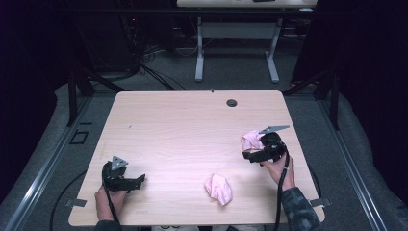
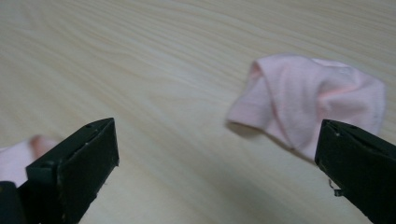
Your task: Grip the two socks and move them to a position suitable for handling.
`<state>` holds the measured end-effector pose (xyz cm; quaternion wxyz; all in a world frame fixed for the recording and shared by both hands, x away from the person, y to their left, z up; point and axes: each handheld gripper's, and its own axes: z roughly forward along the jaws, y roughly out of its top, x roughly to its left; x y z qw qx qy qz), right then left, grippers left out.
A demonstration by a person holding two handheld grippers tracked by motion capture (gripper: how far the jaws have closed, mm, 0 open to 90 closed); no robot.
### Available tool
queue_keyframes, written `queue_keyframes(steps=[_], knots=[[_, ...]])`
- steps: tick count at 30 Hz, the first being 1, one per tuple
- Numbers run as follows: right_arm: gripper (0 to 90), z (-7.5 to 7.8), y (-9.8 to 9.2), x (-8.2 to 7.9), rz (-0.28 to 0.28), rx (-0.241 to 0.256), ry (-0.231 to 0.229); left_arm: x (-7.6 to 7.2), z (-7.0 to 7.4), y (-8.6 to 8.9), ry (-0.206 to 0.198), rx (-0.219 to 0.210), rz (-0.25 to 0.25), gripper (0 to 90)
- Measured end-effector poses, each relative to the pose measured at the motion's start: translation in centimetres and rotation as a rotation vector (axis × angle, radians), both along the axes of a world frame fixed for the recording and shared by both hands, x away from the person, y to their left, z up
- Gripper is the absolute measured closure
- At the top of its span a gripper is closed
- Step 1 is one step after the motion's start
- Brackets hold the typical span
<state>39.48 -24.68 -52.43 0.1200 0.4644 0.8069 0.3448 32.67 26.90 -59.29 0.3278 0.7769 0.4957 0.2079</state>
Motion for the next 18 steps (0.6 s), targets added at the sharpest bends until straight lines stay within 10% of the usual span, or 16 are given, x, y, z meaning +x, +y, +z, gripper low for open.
queue_keyframes(steps=[11,18], knots=[[7.8,-1.7,-0.8,5.9,-0.118,-0.05,0.038,0.0,0.0,0.0,0.0,0.0,0.0,1.5],[34.4,-4.1,-0.5,7.5,-0.157,-0.113,0.077,0.0,0.0,0.0,0.0,-0.001,-0.001,1.5]])
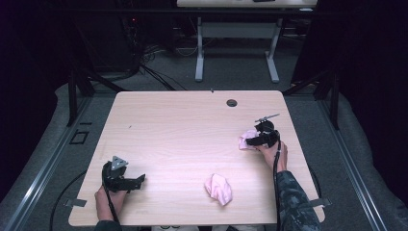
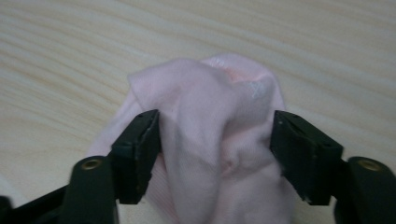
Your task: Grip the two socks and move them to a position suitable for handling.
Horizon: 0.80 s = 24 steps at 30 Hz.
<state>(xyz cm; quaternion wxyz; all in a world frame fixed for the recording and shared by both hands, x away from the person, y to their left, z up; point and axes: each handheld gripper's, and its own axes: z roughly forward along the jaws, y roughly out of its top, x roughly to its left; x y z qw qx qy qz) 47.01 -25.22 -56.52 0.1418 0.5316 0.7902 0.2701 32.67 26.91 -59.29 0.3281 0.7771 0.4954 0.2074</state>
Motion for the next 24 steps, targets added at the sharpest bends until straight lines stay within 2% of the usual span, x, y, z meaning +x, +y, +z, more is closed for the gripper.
queue_keyframes(steps=[2,3,5,6,7,8,9,11,13,16,17,18,19,20,23,24], knots=[[44.0,0.0,0.0,-0.1,-0.006,-0.019,-0.017,0.0,0.0,0.0,-0.001,0.001,0.0,1.5],[44.0,0.0,0.0,-0.1,-0.006,-0.019,-0.017,0.0,0.0,0.0,-0.001,0.001,0.0,1.5],[53.0,0.0,0.1,-0.3,-0.006,-0.033,-0.034,0.0,0.0,0.0,-0.001,0.0,0.0,1.5],[63.1,0.0,0.1,-0.5,0.006,-0.026,-0.04,0.0,0.0,0.0,-0.001,0.0,0.001,1.5],[63.1,0.0,0.1,-0.5,0.006,-0.026,-0.04,0.0,0.0,0.0,-0.001,0.0,0.001,1.5],[71.7,0.0,0.1,-0.5,0.011,-0.031,-0.046,0.0,0.0,0.0,0.0,0.0,0.0,1.5],[74.8,0.0,0.1,-0.6,0.009,-0.023,-0.047,0.0,0.0,0.0,0.0,0.0,0.001,1.5],[77.6,0.1,0.0,-0.6,0.01,-0.008,-0.046,0.0,0.0,0.0,0.0,0.001,0.0,1.5],[78.5,0.5,0.1,-0.9,0.015,0.029,-0.051,0.0,0.0,0.0,0.0,0.0,0.0,1.5],[79.0,1.9,0.7,-1.7,0.054,0.075,-0.074,0.0,0.0,0.0,-0.001,0.001,-0.001,1.5],[79.0,1.9,0.7,-1.7,0.054,0.075,-0.074,0.0,0.0,0.0,-0.001,0.001,-0.001,1.5],[79.0,2.5,1.0,-2.1,0.07,0.091,-0.079,0.0,0.0,0.0,-0.001,0.001,0.0,1.5],[79.0,3.9,1.9,-3.0,0.111,0.135,-0.104,0.0,0.0,0.0,0.0,0.001,-0.001,1.5],[79.0,3.9,1.9,-3.0,0.111,0.135,-0.104,0.0,0.0,0.0,0.0,0.001,-0.001,1.5],[78.9,5.6,3.7,-4.3,0.194,0.181,-0.117,0.0,0.0,0.0,0.0,0.0,0.0,1.5],[78.8,5.9,4.5,-4.7,0.224,0.201,-0.101,0.0,0.0,0.0,-0.001,0.001,0.0,1.5]])
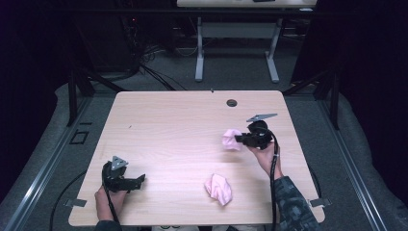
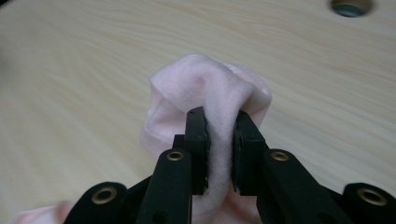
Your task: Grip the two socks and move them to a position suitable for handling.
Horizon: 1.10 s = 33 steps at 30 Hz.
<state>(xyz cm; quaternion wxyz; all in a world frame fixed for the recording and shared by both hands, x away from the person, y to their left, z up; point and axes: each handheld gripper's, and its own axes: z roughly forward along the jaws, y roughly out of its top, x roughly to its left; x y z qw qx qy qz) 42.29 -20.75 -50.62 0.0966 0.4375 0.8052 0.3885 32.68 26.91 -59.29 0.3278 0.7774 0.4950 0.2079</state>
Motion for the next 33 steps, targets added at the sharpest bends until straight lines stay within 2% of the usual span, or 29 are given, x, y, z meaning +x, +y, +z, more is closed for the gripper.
queue_keyframes(steps=[1,2,3,4,5,8,9,10,12,13,14,15,16,17,18,19,20,21,22,24,25,26,27,28,29,30,32,33], knots=[[78.6,0.1,0.8,-0.3,0.036,0.009,-0.003,0.0,0.0,0.0,0.0,-0.001,0.0,1.5],[78.2,0.0,2.7,-1.0,0.09,-0.005,0.01,0.0,0.0,0.0,0.0,-0.001,0.0,1.5],[78.2,0.0,2.7,-1.0,0.09,-0.005,0.01,0.0,0.0,0.0,0.0,-0.001,0.0,1.5],[77.7,-0.7,4.5,-1.5,0.133,-0.042,0.016,0.0,0.0,0.0,0.0,0.0,0.0,1.5],[77.5,-1.2,5.3,-1.6,0.147,-0.072,0.013,0.0,0.0,0.0,0.0,-0.001,0.0,1.5],[76.8,-2.2,6.6,-1.6,0.17,-0.105,0.037,0.0,0.0,0.0,0.0,-0.002,0.0,1.5],[73.6,-3.3,7.6,-1.4,0.179,-0.143,0.047,0.0,0.0,0.0,0.0,-0.001,0.0,1.5],[69.4,-3.8,7.9,-1.1,0.183,-0.148,0.06,0.0,0.0,0.0,0.0,-0.001,-0.001,1.5],[51.9,-4.6,8.2,-0.7,0.17,-0.151,0.066,0.0,0.0,0.0,0.0,-0.001,-0.001,1.5],[51.9,-4.6,8.2,-0.7,0.17,-0.151,0.066,0.0,0.0,0.0,0.0,-0.001,-0.001,1.5],[35.2,-4.7,8.0,-0.7,0.175,-0.142,0.065,0.0,0.0,0.0,0.0,0.001,-0.002,1.5],[35.2,-4.7,8.0,-0.7,0.175,-0.142,0.065,0.0,0.0,0.0,0.0,0.001,-0.002,1.5],[28.1,-4.0,7.4,-1.2,0.16,-0.139,0.044,0.0,0.0,0.0,-0.001,0.004,-0.002,1.5],[28.1,-4.0,7.4,-1.2,0.16,-0.139,0.044,0.0,0.0,0.0,-0.001,0.004,-0.002,1.5],[21.0,-3.1,6.3,-2.0,0.147,-0.115,0.032,0.0,0.0,0.0,-0.001,0.005,-0.001,1.5],[21.0,-3.1,6.3,-2.0,0.147,-0.115,0.032,0.0,0.0,0.0,-0.001,0.005,-0.001,1.5],[18.4,-2.3,5.2,-3.1,0.133,-0.094,0.016,0.0,0.0,0.0,0.0,0.004,-0.002,1.5],[18.4,-2.3,5.2,-3.1,0.133,-0.094,0.016,0.0,0.0,0.0,0.0,0.004,-0.002,1.5],[17.2,-1.6,4.1,-4.3,0.121,-0.08,0.005,0.0,0.0,0.0,0.0,0.004,-0.002,1.5],[17.0,-1.2,3.1,-5.7,0.112,-0.077,-0.003,0.0,0.0,-0.1,0.002,0.004,0.014,1.1],[17.0,-1.2,3.1,-5.7,0.112,-0.077,-0.003,0.0,0.0,-0.1,0.002,0.004,0.014,1.0],[17.0,-1.0,2.2,-7.1,0.101,-0.078,-0.011,-0.2,0.0,-0.1,0.003,0.001,0.036,0.9],[17.2,-0.9,1.8,-7.7,0.098,-0.074,-0.011,-0.2,0.0,-0.1,0.003,0.001,0.036,1.0],[17.6,-0.9,1.4,-8.3,0.093,-0.059,-0.009,-0.3,0.2,-0.4,0.025,0.003,0.056,0.2],[17.6,-0.9,1.4,-8.3,0.093,-0.059,-0.009,-0.3,0.2,-0.4,0.025,0.003,0.056,0.0],[18.1,-0.9,0.7,-9.5,0.077,-0.041,-0.013,-0.5,0.5,-0.8,0.038,-0.013,0.041,0.0],[18.9,-1.1,0.2,-10.6,0.076,-0.041,-0.004,-1.1,1.2,-1.4,0.011,-0.049,0.034,0.0],[18.9,-1.1,0.2,-10.6,0.076,-0.041,-0.004,-1.1,1.2,-1.4,0.011,-0.049,0.034,0.0]])
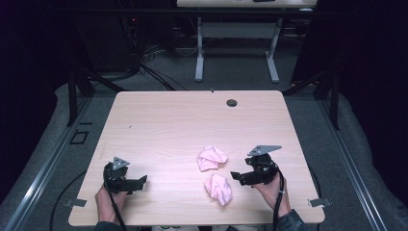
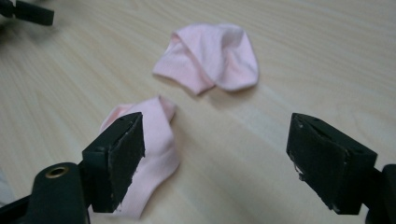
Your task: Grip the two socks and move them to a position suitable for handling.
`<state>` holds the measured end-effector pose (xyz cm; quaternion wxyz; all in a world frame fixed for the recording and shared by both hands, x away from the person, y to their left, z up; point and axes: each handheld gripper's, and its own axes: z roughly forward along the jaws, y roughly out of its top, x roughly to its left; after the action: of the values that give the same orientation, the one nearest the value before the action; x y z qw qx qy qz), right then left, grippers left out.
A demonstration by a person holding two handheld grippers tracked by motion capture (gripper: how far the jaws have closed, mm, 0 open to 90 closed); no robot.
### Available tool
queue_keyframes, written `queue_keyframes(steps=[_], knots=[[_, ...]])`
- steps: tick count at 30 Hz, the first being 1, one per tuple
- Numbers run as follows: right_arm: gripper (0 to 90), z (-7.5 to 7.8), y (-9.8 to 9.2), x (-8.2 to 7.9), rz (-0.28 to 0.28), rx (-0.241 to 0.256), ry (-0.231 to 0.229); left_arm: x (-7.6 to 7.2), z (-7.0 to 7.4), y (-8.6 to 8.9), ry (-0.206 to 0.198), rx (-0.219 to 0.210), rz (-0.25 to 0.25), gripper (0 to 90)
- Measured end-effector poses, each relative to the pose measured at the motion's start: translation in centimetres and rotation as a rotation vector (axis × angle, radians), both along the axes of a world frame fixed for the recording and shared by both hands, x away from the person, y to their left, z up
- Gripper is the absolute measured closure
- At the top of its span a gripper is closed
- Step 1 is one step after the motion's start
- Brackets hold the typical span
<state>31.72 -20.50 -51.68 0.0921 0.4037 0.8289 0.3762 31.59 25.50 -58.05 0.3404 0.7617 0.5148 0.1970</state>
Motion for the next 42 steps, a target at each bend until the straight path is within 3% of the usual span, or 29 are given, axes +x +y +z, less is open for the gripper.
queue_keyframes(steps=[3,4,5,6,7,9,10,12,15,19,22,23,30,34,37,42], knots=[[22.6,-0.4,-0.2,-1.5,0.007,0.011,0.019,-0.8,1.4,-1.9,-0.034,-0.071,-0.038,0.0],[26.4,-0.8,0.0,-2.3,0.001,0.012,0.023,-1.0,1.9,-3.3,-0.034,-0.102,-0.067,0.7],[29.0,-1.1,0.2,-2.6,0.004,0.017,0.027,-1.0,1.9,-3.3,-0.034,-0.102,-0.067,0.9],[31.4,-1.3,0.4,-3.0,0.012,0.012,0.033,-1.2,2.3,-5.2,-0.022,-0.151,-0.118,2.9],[34.5,-1.6,0.6,-3.2,0.016,0.01,0.038,-1.3,2.4,-6.3,-0.014,-0.168,-0.155,7.7],[38.3,-2.3,1.1,-3.7,0.036,0.015,0.059,-1.3,2.5,-8.5,0.006,-0.165,-0.211,14.1],[40.0,-2.6,1.3,-3.9,0.034,0.004,0.067,-1.3,2.5,-8.5,0.006,-0.165,-0.211,14.4],[43.2,-3.1,1.8,-4.1,0.034,0.006,0.079,-1.4,2.5,-11.6,0.034,-0.139,-0.293,15.6],[46.1,-3.5,2.1,-4.3,0.041,0.012,0.091,-1.4,2.3,-13.2,0.053,-0.135,-0.323,17.8],[51.1,-4.4,3.0,-4.5,0.039,-0.025,0.095,-1.3,2.1,-16.2,0.083,-0.151,-0.383,24.3],[54.3,-4.7,3.3,-4.5,0.04,-0.03,0.09,-1.2,2.0,-17.2,0.086,-0.123,-0.405,28.8],[55.4,-4.7,3.4,-4.5,0.038,-0.038,0.092,-1.0,1.8,-18.1,0.119,-0.125,-0.423,28.8],[62.6,-5.2,3.7,-4.6,0.049,-0.073,0.098,-0.7,1.2,-19.8,0.154,-0.071,-0.46,42.5],[67.3,-5.2,3.7,-4.6,0.049,-0.086,0.08,-0.9,1.1,-20.0,0.155,-0.069,-0.473,53.0],[73.4,-5.3,3.6,-4.6,0.046,-0.096,0.067,-1.1,0.9,-20.3,0.161,-0.044,-0.485,59.8],[79.3,-5.4,3.4,-4.7,0.041,-0.082,0.06,-1.4,0.9,-20.7,0.136,-0.007,-0.466,72.5]])
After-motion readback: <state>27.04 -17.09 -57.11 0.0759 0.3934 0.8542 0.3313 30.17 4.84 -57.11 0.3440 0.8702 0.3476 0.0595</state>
